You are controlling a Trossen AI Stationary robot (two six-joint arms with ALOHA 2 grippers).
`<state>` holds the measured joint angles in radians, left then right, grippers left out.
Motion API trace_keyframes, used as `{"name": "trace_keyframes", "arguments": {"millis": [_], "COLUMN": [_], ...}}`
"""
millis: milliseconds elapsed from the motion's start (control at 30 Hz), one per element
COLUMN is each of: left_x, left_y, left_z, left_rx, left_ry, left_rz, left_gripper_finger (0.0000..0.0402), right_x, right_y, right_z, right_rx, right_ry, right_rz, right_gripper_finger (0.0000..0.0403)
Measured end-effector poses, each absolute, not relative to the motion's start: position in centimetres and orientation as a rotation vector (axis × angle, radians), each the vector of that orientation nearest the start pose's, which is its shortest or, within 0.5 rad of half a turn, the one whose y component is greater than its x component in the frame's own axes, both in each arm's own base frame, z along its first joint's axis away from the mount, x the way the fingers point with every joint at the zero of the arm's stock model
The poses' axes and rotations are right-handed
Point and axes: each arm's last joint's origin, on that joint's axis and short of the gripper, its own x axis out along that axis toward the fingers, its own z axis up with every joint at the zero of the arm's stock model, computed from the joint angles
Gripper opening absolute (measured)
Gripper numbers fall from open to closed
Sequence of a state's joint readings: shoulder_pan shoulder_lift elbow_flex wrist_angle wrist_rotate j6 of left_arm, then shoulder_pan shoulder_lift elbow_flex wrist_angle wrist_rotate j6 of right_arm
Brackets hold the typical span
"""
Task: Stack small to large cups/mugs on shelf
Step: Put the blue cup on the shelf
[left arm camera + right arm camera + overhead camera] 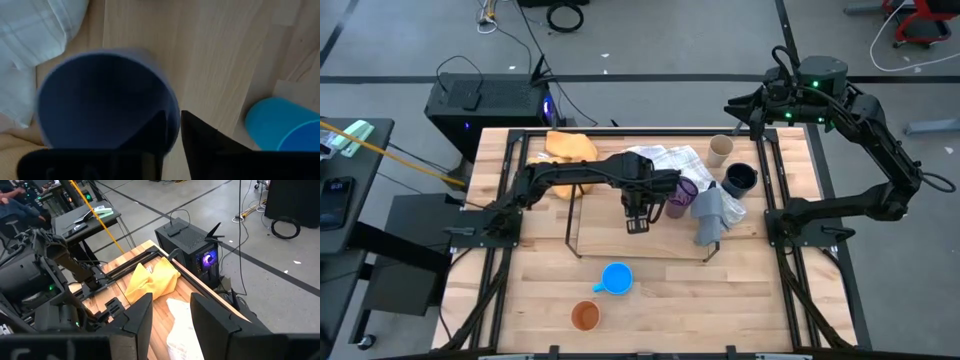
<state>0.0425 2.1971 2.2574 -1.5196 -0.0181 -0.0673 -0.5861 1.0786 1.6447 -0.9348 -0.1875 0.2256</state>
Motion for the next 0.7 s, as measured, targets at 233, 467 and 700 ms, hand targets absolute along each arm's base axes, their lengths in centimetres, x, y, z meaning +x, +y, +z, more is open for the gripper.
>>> {"name": "trace_keyframes", "arguments": {"millis": [233,467,700], "left_x": [42.58,42.56,42.55], "left_y": [1.84,1.84,1.9], "left_z": [29.61,29.65,29.71], "left_rx": [-0.071,-0.069,-0.064], "left_ry": [1.459,1.458,1.455], "left_rz": [0.099,0.1,0.101], "left_gripper_finger": [0.0085,0.0107,0.0138], "right_x": [13.59,13.59,13.58], "right_y": [-8.38,-8.38,-8.37], "right_z": [48.35,48.35,48.33], "right_rx": [0.361,0.361,0.362], "right_ry": [0.298,0.299,0.302], "right_rz": [-0.432,-0.432,-0.432], "right_gripper_finger": [0.0139,0.0139,0.0139]}}
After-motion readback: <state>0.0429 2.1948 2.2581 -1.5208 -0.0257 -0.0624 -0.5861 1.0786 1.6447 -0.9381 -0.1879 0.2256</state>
